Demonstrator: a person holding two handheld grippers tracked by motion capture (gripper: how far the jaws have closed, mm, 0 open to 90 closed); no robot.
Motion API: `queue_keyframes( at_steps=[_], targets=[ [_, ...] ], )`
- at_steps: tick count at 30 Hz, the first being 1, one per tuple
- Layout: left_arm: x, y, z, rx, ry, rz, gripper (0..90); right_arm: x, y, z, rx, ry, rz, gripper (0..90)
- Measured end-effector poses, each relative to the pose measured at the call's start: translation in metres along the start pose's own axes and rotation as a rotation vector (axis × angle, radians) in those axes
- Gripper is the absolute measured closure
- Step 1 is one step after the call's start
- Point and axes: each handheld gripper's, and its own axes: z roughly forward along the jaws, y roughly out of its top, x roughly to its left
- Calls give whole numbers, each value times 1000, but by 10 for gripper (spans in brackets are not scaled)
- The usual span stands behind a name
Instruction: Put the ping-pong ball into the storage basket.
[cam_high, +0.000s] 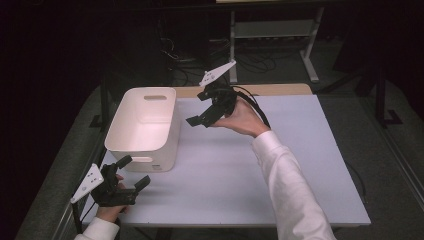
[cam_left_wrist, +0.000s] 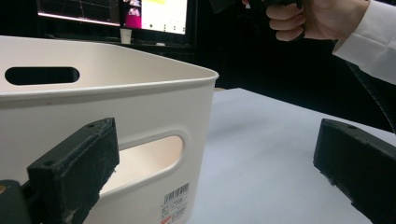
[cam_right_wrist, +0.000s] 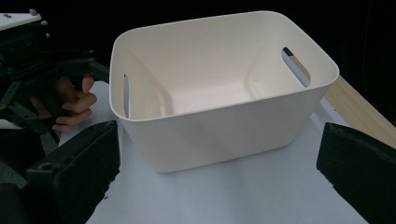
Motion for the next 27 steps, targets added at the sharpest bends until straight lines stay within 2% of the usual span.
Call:
queue_keyframes(
  at_steps=[3, 7, 13, 22, 27],
  targets=[
    [-1, 0, 0, -1, 0, -6, 0, 3, -3, -1, -3, 1, 12, 0],
    [-1, 0, 0, 1, 1, -2, 0, 3, -9, -3, -5, 0, -2, 0],
    [0, 0, 0, 0, 1, -1, 0, 4, -17, -8, -19, 0, 4, 0],
    [0, 0, 0, 2, 5, -1, 0, 3, -34, -14, -25, -11, 30, 0],
    [0, 0, 0, 0, 5, 0, 0, 2, -44, -23, -38, -26, 51, 0]
  ],
)
